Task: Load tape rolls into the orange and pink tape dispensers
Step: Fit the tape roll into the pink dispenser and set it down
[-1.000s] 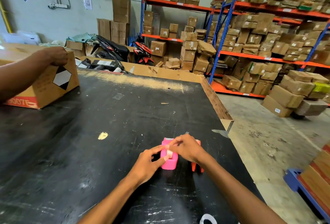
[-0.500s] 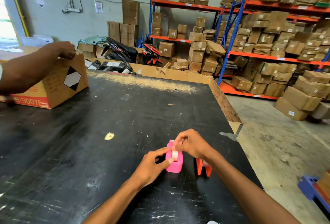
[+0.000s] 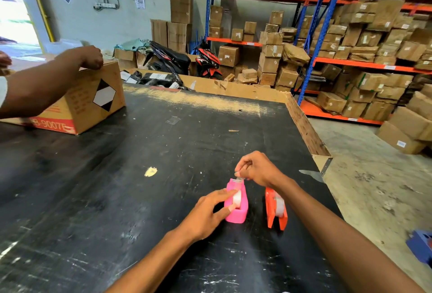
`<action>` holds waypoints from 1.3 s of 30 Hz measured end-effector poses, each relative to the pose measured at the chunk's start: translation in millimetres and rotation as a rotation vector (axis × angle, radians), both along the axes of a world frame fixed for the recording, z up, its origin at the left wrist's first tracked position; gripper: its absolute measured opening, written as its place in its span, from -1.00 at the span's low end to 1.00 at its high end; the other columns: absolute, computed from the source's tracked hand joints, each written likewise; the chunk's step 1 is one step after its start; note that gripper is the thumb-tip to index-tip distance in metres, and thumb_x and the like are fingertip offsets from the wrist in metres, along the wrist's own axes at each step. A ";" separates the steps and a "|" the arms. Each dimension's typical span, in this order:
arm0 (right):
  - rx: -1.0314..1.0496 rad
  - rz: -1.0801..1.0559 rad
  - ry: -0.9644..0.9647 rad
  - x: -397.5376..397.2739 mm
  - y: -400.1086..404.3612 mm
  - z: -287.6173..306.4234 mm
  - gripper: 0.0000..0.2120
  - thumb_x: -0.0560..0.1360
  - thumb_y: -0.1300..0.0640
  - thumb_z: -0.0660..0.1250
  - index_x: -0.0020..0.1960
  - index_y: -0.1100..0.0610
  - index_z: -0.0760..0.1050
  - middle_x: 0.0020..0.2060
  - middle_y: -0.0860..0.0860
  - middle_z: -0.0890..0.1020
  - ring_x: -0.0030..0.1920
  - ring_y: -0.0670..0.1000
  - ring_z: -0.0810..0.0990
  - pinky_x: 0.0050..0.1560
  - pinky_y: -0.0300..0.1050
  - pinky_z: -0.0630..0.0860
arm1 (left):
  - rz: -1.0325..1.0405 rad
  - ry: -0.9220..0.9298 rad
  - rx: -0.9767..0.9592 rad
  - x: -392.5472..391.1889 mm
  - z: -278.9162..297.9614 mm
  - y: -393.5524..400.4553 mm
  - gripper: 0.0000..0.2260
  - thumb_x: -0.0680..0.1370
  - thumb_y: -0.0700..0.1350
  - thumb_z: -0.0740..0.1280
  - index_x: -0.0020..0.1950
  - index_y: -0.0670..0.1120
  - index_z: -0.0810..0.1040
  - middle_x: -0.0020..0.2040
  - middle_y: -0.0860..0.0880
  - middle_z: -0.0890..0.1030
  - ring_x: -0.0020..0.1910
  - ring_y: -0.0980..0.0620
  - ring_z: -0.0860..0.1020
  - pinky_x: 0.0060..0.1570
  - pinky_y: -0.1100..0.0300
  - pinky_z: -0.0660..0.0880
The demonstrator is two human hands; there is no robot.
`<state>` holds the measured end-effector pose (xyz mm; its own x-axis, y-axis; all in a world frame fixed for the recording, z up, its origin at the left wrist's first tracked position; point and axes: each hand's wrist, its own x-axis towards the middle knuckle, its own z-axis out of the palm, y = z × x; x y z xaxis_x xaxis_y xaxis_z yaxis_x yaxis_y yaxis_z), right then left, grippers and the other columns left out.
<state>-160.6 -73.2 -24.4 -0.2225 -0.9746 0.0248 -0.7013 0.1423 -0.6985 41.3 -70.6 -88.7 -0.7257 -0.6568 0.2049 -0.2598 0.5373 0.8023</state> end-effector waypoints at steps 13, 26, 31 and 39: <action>0.088 0.178 0.058 -8.2 -21.3 -10.2 -0.96 0.36 0.34 0.45 -0.20 0.27 0.63 -0.42 0.00 0.63 -0.37 -0.13 0.58 -0.30 -0.28 0.52 | -0.025 -0.041 -0.052 1.4 4.4 -3.9 -0.61 0.54 0.05 0.30 0.37 0.03 0.46 0.39 0.10 0.47 0.35 0.30 0.36 0.30 0.53 0.21; 0.142 0.111 -0.017 -16.6 -28.0 -16.4 -0.91 0.43 0.24 0.41 -0.14 0.26 0.66 -0.27 0.15 0.70 -0.25 0.02 0.61 -0.16 -0.13 0.59 | -0.052 -0.110 -0.016 1.5 8.3 -10.9 -0.57 0.53 0.04 0.31 0.40 0.07 0.43 0.33 0.09 0.51 0.20 0.21 0.49 0.24 0.30 0.40; 0.024 0.046 0.078 -14.3 -4.3 5.5 -0.84 0.47 0.15 0.38 -0.14 0.24 0.66 -0.30 0.08 0.66 -0.32 -0.08 0.54 -0.21 -0.18 0.50 | -0.095 -0.140 0.065 1.6 17.2 -13.0 -0.52 0.52 0.01 0.33 0.44 0.09 0.36 0.27 0.01 0.56 0.13 0.22 0.52 0.21 0.33 0.42; -0.062 0.089 0.289 -2.4 84.5 43.6 -0.87 0.49 0.12 0.35 -0.10 0.12 0.66 -0.20 -0.01 0.71 -0.17 -0.06 0.64 -0.09 -0.12 0.53 | 0.008 -0.069 -0.140 6.0 35.3 8.1 -0.38 0.45 0.16 0.34 0.48 0.11 0.25 0.48 0.11 0.29 0.49 0.18 0.18 0.48 0.18 0.13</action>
